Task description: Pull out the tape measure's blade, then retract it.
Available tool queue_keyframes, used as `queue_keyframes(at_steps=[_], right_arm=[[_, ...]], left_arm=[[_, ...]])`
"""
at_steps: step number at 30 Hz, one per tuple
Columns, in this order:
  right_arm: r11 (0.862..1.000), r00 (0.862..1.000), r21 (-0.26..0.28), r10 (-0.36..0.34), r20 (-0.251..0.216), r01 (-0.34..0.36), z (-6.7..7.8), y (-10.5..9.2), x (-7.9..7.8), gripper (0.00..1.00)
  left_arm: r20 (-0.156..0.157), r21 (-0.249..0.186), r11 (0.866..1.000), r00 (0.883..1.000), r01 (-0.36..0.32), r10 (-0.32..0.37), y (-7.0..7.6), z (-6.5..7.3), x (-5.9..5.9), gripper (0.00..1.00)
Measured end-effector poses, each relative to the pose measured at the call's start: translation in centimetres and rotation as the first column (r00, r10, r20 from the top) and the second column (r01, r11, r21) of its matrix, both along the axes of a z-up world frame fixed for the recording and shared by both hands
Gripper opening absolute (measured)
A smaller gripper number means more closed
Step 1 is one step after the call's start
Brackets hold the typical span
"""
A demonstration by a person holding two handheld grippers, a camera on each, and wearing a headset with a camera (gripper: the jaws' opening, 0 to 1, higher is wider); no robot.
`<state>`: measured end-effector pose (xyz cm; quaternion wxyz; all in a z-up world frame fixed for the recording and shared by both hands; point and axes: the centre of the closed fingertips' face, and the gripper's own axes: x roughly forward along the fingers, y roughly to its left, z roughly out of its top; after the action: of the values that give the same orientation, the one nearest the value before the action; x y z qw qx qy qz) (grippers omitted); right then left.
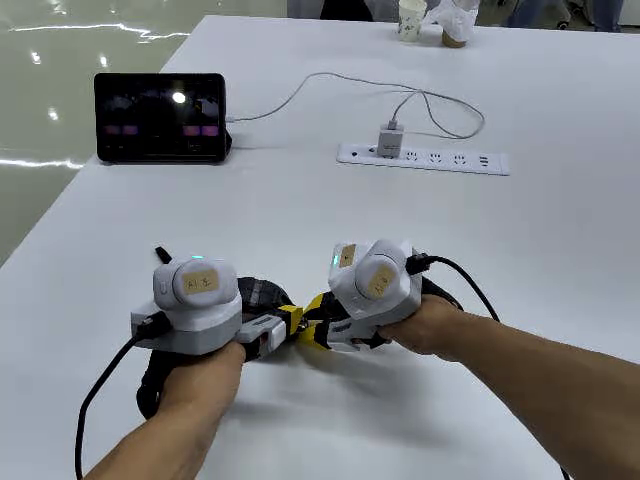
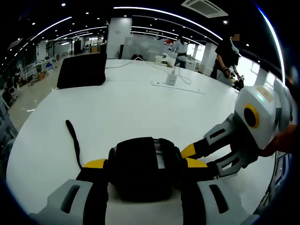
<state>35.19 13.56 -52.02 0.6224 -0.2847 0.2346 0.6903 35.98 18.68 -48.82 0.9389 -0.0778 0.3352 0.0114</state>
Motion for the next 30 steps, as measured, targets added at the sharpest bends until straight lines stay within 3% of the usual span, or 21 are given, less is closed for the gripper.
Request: queue_keyframes(at_steps=[17,25,30], right_arm=[[1.0,1.0,-0.016,0.002,0.022,-0.001,0.0,-0.3,0.2,0.15],[1.0,0.999,-0.016,-0.021,0.029,0.021,0.5,-1.4,0.2,0.2],[0.999,0.998,-0.017,-0.046,0.031,0.047,0.7,-2.4,0.1,0.23]], left_arm=[[-0.023,0.004,1.0,1.0,0.009,-0.009,-0.2,0.0,-0.1,0.6],[-0.035,0.046,0.998,0.999,0.034,-0.032,-0.2,0.0,-0.1,0.62],[-0.024,0.054,0.997,0.999,0.047,-0.046,-0.5,0.4,-0.3,0.65]])
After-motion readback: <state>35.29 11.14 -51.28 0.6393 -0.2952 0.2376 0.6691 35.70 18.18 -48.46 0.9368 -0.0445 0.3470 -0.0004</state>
